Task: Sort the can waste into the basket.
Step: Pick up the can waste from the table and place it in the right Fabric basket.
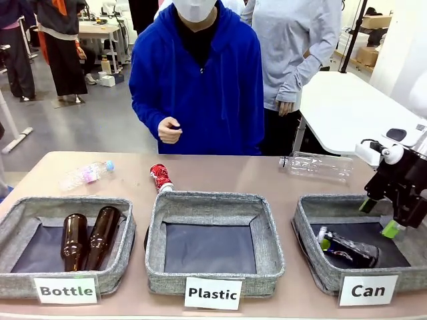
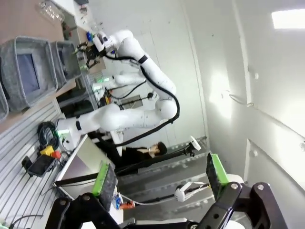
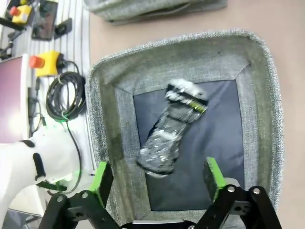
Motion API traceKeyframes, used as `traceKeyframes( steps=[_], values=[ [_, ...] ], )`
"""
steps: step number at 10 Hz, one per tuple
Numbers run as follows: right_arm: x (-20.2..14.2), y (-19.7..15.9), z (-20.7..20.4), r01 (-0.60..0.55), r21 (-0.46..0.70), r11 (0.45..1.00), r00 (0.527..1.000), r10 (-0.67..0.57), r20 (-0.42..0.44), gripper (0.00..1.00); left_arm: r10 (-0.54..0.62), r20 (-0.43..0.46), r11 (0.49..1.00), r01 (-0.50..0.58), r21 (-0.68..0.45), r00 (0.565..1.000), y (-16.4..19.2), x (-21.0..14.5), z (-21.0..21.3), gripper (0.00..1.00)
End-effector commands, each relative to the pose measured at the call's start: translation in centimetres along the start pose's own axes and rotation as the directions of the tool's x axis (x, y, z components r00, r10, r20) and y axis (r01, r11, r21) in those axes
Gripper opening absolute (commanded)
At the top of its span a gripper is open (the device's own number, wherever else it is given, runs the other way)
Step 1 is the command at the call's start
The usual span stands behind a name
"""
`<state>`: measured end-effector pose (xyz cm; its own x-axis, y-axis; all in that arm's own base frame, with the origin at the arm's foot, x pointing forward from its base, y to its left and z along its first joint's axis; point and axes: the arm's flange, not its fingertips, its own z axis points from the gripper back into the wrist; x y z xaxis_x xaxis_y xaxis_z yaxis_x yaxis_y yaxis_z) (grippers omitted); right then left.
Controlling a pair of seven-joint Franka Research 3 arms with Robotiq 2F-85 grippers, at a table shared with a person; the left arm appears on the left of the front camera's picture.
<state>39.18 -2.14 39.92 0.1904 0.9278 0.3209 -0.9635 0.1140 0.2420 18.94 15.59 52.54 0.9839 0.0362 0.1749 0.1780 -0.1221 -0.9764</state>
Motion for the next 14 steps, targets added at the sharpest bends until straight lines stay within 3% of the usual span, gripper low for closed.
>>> traceKeyframes(
  steps=[1, 2, 3, 4, 5, 6, 7, 9, 10, 11, 12, 14],
  values=[
    [0.2, -0.4, 0.8, 0.032, 0.029, 0.999, 0.999, -0.033, 0.04, 1.0, 0.057, -0.094, 0.997, -0.052, 0.057, 0.994, 1.6, 0.7, -2.9, 1.0],
    [0.0, -0.6, 1.4, 0.034, 0.085, 0.996, 0.99, -0.045, 0.134, 1.0, 0.083, -0.138, 0.994, -0.071, 0.089, 0.987, 2.3, 1.3, -4.6, 1.0],
    [-0.5, -0.5, 2.2, -0.002, 0.234, 0.972, 0.957, -0.066, 0.282, 1.0, 0.115, -0.182, 0.989, -0.094, 0.118, 0.977, 3.2, 1.7, -6.3, 1.0],
    [-1.1, -0.7, 3.3, -0.004, 0.328, 0.945, 0.889, -0.146, 0.434, 1.0, 0.151, -0.217, 0.982, -0.122, 0.142, 0.964, 4.6, 2.2, -8.1, 1.0],
    [-0.1, -1.3, 4.3, 0.004, 0.313, 0.95, 0.703, -0.225, 0.674, 1.0, 0.187, -0.23, 0.972, -0.147, 0.182, 0.955, 6.2, 3.0, -9.7, 1.0],
    [0.8, -0.9, 4.7, -0.028, 0.44, 0.898, 0.582, -0.343, 0.737, 1.0, 0.217, -0.196, 0.962, -0.175, 0.211, 0.956, 8.2, 4.3, -10.5, 1.0],
    [1.1, -0.1, 5.1, -0.13, 0.667, 0.734, 0.54, -0.512, 0.668, 1.0, 0.247, -0.122, 0.945, -0.211, 0.251, 0.961, 10.3, 5.8, -10.1, 1.0],
    [0.8, -1.5, 5.6, 0.017, 0.73, 0.683, 0.348, -0.689, 0.636, 1.0, 0.212, -0.041, 0.949, -0.196, 0.246, 0.976, 13.7, 8.1, -9.1, 1.0],
    [0.4, -2.2, 5.4, 0.123, 0.756, 0.643, 0.261, -0.756, 0.601, 1.0, 0.125, 0.035, 0.966, -0.129, 0.224, 0.992, 15.3, 9.1, -9.1, 1.0],
    [0.1, -2.7, 4.8, 0.225, 0.764, 0.605, 0.207, -0.796, 0.569, 1.0, 0.085, 0.095, 0.973, -0.103, 0.207, 0.992, 16.5, 9.9, -9.2, 1.0],
    [-0.2, -2.8, 4.0, 0.319, 0.767, 0.557, 0.178, -0.83, 0.528, 1.0, 0.073, 0.136, 0.984, -0.094, 0.154, 0.988, 17.2, 10.2, -9.4, 1.0],
    [-1.6, -3.0, 1.9, 0.469, 0.724, 0.505, 0.17, -0.857, 0.487, 1.0, 0.044, 0.247, 0.996, -0.063, 0.07, 0.968, 17.7, 11.2, -9.4, 1.0]
  ],
)
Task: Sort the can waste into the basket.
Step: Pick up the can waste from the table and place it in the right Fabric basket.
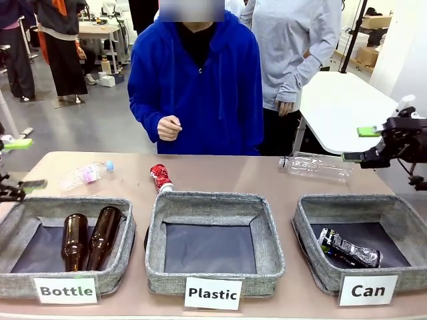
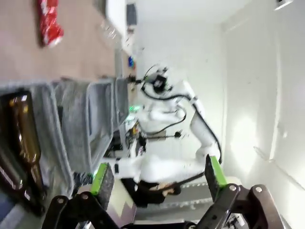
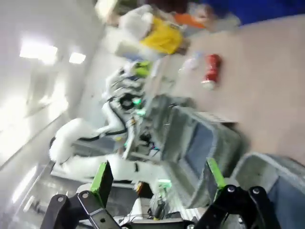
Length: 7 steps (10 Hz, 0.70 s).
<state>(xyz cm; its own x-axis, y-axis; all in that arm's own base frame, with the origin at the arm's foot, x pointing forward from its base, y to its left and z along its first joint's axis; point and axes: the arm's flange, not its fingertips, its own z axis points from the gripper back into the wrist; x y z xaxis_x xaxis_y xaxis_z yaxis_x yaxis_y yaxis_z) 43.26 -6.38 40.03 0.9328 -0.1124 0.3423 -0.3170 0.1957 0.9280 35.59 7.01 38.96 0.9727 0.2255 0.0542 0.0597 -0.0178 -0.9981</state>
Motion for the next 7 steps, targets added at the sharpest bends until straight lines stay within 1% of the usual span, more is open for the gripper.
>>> traceKeyframes(
  steps=[1, 2, 3, 7],
  values=[
    [-1.8, 0.2, -0.8, 0.077, -0.077, 0.994, 0.995, -0.081, -0.049, 1.0, -0.052, 0.085, 0.998, 0.055, -0.035, 0.995, 0.6, -2.4, -1.6, 1.0],
    [-2.1, 0.5, -0.2, 0.006, -0.024, 1.0, 0.997, -0.008, -0.07, 1.0, -0.01, 0.099, 1.0, 0.01, -0.001, 0.995, 1.1, -1.8, -1.3, 1.0],
    [-0.9, -0.6, -0.4, 0.029, -0.056, 0.998, 1.0, -0.029, -0.004, 1.0, -0.011, 0.044, 0.999, 0.013, -0.032, 0.999, 0.1, 0.6, 0.0, 1.0],
    [-0.9, -0.6, -0.4, 0.029, -0.056, 0.998, 1.0, -0.029, -0.004, 1.0, -0.011, 0.044, 0.999, 0.013, -0.032, 0.999, 0.1, 0.6, 0.0, 1.0]
  ],
)
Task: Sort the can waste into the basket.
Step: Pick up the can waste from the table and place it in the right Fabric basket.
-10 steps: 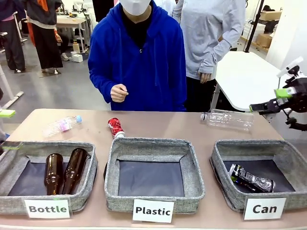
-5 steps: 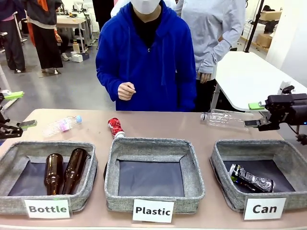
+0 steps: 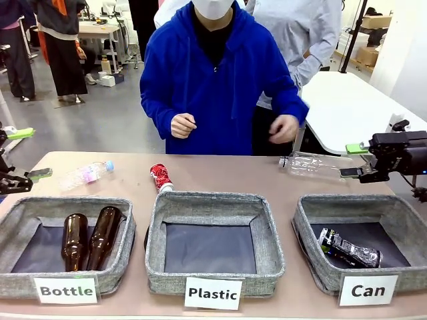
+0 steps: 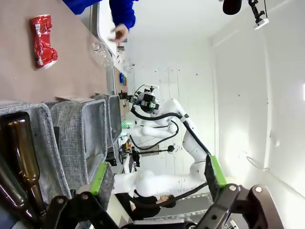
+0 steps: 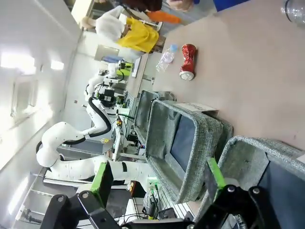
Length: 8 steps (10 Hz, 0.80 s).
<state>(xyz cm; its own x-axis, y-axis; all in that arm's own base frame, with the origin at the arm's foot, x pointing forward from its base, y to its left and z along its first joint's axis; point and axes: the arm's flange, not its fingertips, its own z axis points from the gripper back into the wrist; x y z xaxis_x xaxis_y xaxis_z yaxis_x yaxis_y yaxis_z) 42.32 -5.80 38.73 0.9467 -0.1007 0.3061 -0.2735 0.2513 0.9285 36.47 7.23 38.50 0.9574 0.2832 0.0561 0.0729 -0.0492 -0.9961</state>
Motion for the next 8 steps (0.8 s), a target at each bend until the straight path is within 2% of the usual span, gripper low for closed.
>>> traceKeyframes(
  steps=[1, 7, 8],
  values=[
    [0.5, 0.2, 0.2, -0.006, 0.006, 1.0, 1.0, 0.005, 0.015, 1.0, -0.007, -0.015, 1.0, 0.007, 0.001, 1.0, -0.4, -0.2, 0.0, 1.0],
    [0.5, 0.2, 0.2, -0.006, 0.006, 1.0, 1.0, 0.005, 0.015, 1.0, 0.0, 0.0, 1.0, 0.0, 0.0, 1.0, 0.0, 0.0, 0.0, 1.0],
    [0.5, 0.2, 0.2, -0.006, 0.006, 1.0, 1.0, 0.005, 0.015, 1.0, 0.023, -0.042, 0.998, -0.02, 0.067, 0.999, -0.6, 1.3, -1.0, 1.0]
  ],
)
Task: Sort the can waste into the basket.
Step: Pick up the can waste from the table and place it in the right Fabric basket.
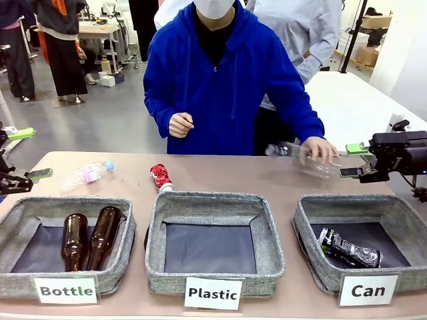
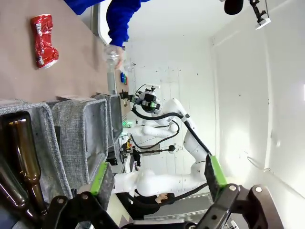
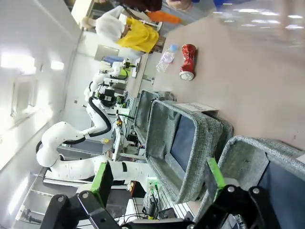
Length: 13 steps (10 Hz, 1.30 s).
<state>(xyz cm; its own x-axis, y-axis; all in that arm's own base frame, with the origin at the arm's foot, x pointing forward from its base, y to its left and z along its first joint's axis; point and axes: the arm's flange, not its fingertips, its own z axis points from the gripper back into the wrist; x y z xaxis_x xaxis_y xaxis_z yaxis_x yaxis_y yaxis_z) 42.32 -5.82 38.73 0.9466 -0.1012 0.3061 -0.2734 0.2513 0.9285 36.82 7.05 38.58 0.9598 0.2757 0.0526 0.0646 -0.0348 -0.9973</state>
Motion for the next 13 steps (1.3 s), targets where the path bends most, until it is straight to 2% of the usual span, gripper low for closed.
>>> traceKeyframes(
  steps=[1, 2, 3, 4, 5, 6, 7, 8, 9, 10, 11, 12, 13],
  values=[
    [0.5, 0.2, 0.2, -0.006, 0.006, 1.0, 1.0, 0.006, 0.015, 1.0, 0.038, -0.114, 0.993, -0.024, 0.118, 0.993, -1.5, 2.4, -2.0, 1.0],
    [0.5, 0.2, 0.2, -0.006, 0.006, 1.0, 1.0, 0.006, 0.015, 1.0, 0.074, -0.166, 0.968, -0.03, 0.251, 0.983, -3.0, 4.0, -3.8, 1.0],
    [0.5, 0.2, 0.2, -0.006, 0.006, 1.0, 1.0, 0.006, 0.015, 1.0, 0.105, -0.172, 0.931, -0.036, 0.364, 0.979, -4.4, 5.4, -5.5, 1.0],
    [0.5, 0.2, 0.2, -0.006, 0.006, 1.0, 1.0, 0.006, 0.015, 1.0, 0.14, -0.186, 0.884, -0.039, 0.465, 0.973, -5.4, 6.9, -7.9, 1.0],
    [0.5, 0.2, 0.2, -0.006, 0.006, 1.0, 1.0, 0.006, 0.015, 1.0, 0.188, -0.242, 0.837, -0.026, 0.547, 0.952, -5.9, 8.4, -10.7, 1.0],
    [0.5, 0.2, 0.2, -0.006, 0.006, 1.0, 1.0, 0.006, 0.015, 1.0, 0.225, -0.257, 0.783, -0.018, 0.622, 0.94, -6.0, 10.2, -14.0, 1.0],
    [0.5, 0.2, 0.2, -0.006, 0.006, 1.0, 1.0, 0.006, 0.015, 1.0, 0.249, -0.26, 0.752, -0.017, 0.659, 0.933, -5.7, 11.4, -16.0, 1.0],
    [0.5, 0.2, 0.2, -0.006, 0.006, 1.0, 1.0, 0.006, 0.015, 1.0, 0.27, -0.29, 0.758, -0.017, 0.652, 0.918, -5.3, 12.0, -16.5, 1.0],
    [0.5, 0.2, 0.2, -0.006, 0.006, 1.0, 1.0, 0.006, 0.015, 1.0, 0.283, -0.324, 0.789, -0.027, 0.614, 0.903, -5.6, 11.9, -14.8, 1.0],
    [0.5, 0.2, 0.2, -0.006, 0.006, 1.0, 1.0, 0.006, 0.015, 1.0, 0.266, -0.334, 0.824, -0.033, 0.565, 0.904, -6.6, 11.2, -10.2, 1.0],
    [0.5, 0.2, 0.2, -0.006, 0.006, 1.0, 1.0, 0.006, 0.015, 1.0, 0.231, -0.43, 0.879, 0.002, 0.477, 0.873, -7.4, 8.8, -3.4, 1.0],
    [0.5, 0.2, 0.2, -0.006, 0.006, 1.0, 1.0, 0.006, 0.015, 1.0, 0.165, -0.421, 0.916, 0.02, 0.401, 0.892, -7.2, 6.1, 1.8, 1.0],
    [0.5, 0.2, 0.2, -0.006, 0.006, 1.0, 1.0, 0.006, 0.015, 1.0, 0.103, -0.403, 0.947, 0.035, 0.32, 0.909, -6.3, 3.8, 4.9, 1.0]
  ],
)
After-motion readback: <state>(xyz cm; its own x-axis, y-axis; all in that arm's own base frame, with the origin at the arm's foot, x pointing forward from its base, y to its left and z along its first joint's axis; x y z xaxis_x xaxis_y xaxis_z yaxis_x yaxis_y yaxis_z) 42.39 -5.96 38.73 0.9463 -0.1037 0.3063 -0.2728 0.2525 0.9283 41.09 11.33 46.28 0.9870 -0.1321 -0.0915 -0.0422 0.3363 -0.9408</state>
